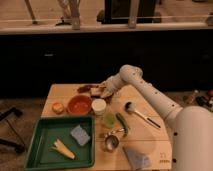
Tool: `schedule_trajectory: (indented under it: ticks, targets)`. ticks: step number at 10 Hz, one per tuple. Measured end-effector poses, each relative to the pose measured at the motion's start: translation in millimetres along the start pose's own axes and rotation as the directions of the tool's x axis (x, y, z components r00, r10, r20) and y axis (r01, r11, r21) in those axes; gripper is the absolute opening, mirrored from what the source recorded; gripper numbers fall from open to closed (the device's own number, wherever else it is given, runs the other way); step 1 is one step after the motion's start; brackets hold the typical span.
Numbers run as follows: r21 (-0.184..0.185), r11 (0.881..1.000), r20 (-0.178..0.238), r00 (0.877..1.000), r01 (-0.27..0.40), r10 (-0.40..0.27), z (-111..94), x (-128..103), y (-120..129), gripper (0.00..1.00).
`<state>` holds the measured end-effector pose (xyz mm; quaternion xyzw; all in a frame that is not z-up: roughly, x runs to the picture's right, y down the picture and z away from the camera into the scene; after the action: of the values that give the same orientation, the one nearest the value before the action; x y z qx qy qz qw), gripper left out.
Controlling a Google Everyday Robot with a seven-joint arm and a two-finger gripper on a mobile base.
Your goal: Wipe purple bowl with eraser
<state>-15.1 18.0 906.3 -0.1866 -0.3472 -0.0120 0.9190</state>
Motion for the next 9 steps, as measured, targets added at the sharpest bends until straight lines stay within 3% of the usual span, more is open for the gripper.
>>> schedule_trajectory:
  ticks: [5, 9]
  targets:
    - [-0.008, 1.0, 0.007, 1.0, -0.013, 0.013, 4, 2, 4, 0.0]
    - [0.009, 1.0, -0.002, 1.0, -0.016, 0.016, -1, 12, -8, 0.0]
